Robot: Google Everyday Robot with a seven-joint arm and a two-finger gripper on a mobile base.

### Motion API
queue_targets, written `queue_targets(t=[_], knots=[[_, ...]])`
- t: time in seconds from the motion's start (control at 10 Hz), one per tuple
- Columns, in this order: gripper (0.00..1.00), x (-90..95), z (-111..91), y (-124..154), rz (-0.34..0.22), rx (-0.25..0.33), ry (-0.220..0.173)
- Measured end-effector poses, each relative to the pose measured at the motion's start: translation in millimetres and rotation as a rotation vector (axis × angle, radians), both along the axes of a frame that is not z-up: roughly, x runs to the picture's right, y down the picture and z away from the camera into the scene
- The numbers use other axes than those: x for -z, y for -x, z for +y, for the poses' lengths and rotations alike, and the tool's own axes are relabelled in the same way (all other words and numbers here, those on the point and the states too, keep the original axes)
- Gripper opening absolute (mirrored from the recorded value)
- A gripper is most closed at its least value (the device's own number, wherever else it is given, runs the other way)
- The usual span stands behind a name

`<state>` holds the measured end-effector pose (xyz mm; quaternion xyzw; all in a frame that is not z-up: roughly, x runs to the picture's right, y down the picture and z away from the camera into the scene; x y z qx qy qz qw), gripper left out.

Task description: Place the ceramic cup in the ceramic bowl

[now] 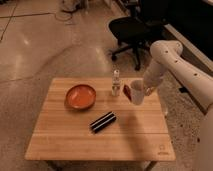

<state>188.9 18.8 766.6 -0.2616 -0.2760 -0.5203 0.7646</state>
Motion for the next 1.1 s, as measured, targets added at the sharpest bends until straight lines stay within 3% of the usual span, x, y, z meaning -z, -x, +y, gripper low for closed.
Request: queue_targets(t=[0.3, 0.6, 1.1], knots=[[0.0, -8.4, 1, 44, -0.082, 0.073, -0.015], [0.0, -34.3, 2, 85, -0.158, 0.148, -0.039], [0.0, -52.2, -23, 140, -0.256, 0.139, -0.126]])
